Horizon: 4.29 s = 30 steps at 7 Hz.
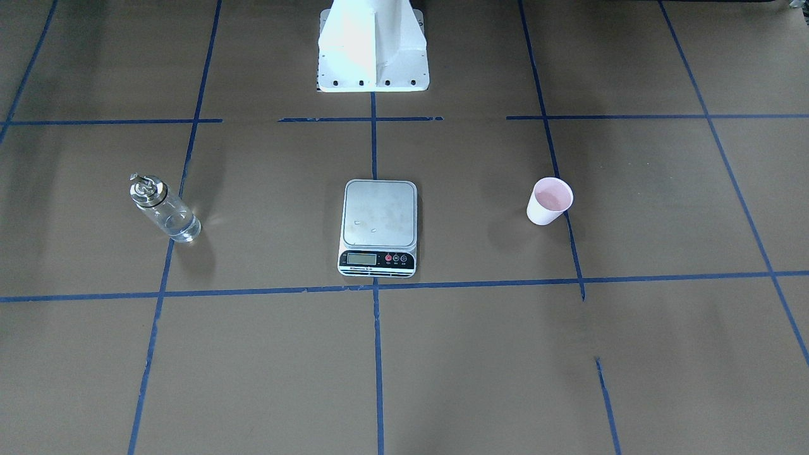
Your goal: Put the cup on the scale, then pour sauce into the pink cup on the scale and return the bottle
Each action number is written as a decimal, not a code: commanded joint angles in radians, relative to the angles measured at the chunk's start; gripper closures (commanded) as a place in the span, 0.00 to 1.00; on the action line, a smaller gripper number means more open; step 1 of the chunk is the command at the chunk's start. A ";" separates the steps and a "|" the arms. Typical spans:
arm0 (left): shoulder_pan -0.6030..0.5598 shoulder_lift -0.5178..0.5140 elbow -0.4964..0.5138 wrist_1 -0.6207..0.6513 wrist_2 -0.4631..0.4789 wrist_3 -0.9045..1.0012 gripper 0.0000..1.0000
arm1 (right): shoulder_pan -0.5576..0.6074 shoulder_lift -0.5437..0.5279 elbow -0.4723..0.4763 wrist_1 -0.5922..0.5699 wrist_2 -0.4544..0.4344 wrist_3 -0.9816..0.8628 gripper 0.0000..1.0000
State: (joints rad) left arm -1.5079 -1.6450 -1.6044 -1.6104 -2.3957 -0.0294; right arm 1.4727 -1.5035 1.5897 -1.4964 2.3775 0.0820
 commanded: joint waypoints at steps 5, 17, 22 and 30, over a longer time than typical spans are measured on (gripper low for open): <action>0.005 0.013 -0.106 0.006 0.000 0.002 0.00 | -0.066 -0.069 0.116 -0.024 -0.032 -0.010 0.00; 0.644 -0.141 -0.257 -0.158 0.216 -0.863 0.00 | -0.094 -0.075 0.127 0.055 0.091 0.002 0.00; 0.696 -0.191 -0.152 -0.158 0.214 -0.865 0.11 | -0.092 -0.075 0.118 0.055 0.103 0.001 0.00; 0.699 -0.185 -0.163 -0.146 0.208 -0.877 1.00 | -0.092 -0.078 0.113 0.053 0.118 0.002 0.00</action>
State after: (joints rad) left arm -0.8064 -1.8311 -1.7614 -1.7582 -2.1881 -0.9045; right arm 1.3806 -1.5803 1.7033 -1.4435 2.4946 0.0844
